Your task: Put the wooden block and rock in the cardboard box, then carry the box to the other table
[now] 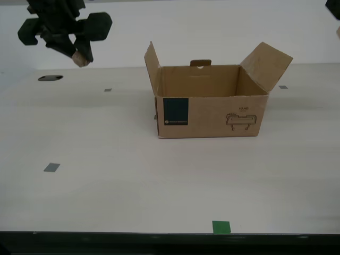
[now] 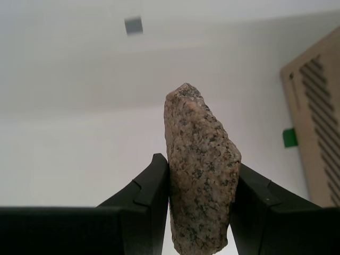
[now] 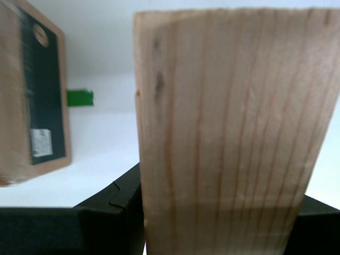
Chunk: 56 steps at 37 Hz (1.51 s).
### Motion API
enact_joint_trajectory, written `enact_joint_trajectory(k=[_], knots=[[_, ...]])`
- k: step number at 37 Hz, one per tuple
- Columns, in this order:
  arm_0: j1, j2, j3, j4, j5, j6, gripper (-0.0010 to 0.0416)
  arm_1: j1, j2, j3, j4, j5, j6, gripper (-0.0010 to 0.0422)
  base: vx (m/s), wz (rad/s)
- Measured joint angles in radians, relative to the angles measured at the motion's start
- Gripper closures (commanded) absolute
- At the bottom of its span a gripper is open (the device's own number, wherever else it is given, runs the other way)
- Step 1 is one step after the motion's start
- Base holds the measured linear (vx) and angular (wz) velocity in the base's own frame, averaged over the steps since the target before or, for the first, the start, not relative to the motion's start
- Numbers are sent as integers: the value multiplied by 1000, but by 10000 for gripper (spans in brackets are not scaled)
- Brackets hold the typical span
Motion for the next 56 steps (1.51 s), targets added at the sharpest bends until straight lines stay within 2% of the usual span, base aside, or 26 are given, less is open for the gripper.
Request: enact_joint_trajectory(k=[3, 6, 10, 13, 20, 28, 32, 36, 40, 48, 54, 56], knots=[[-1, -42, 38, -29, -1, 0, 407, 0, 0, 49, -12, 4, 14, 413, 0, 0], [0, -70, 85, -56, -21, 0, 407, 0, 0, 90, -17, 34, 28, 413, 0, 0], [-1, -91, 146, -70, -96, 0, 407, -4, 0, 133, -18, 95, 42, 413, 0, 0], [0, -102, 188, -70, -154, 0, 407, -16, 0, 157, -18, 122, 49, 413, 0, 0], [3, -117, 266, -67, -253, 1, 407, -66, 0, 201, -17, 127, 56, 413, 0, 0], [6, -125, 301, -51, -354, 0, 407, -153, 0, 242, 8, 128, 79, 413, 0, 0], [8, -125, 301, -25, -393, 0, 407, -197, 0, 252, 58, 159, 100, 413, 0, 0], [16, -125, 287, 3, -412, 0, 407, -232, 1, 249, 119, 209, 100, 413, 0, 0], [29, -125, 264, 35, -416, 0, 407, -261, 1, 249, 152, 210, 108, 413, 0, 0], [68, -125, 219, 117, -418, -2, 407, -289, 1, 247, 217, 213, 156, 413, 0, 0], [112, -125, 178, 189, -419, -3, 406, -304, 1, 230, 289, 267, 178, 413, 0, 0], [129, -125, 162, 218, -419, -3, 407, -307, 1, 217, 310, 272, 178, 413, 0, 0]])
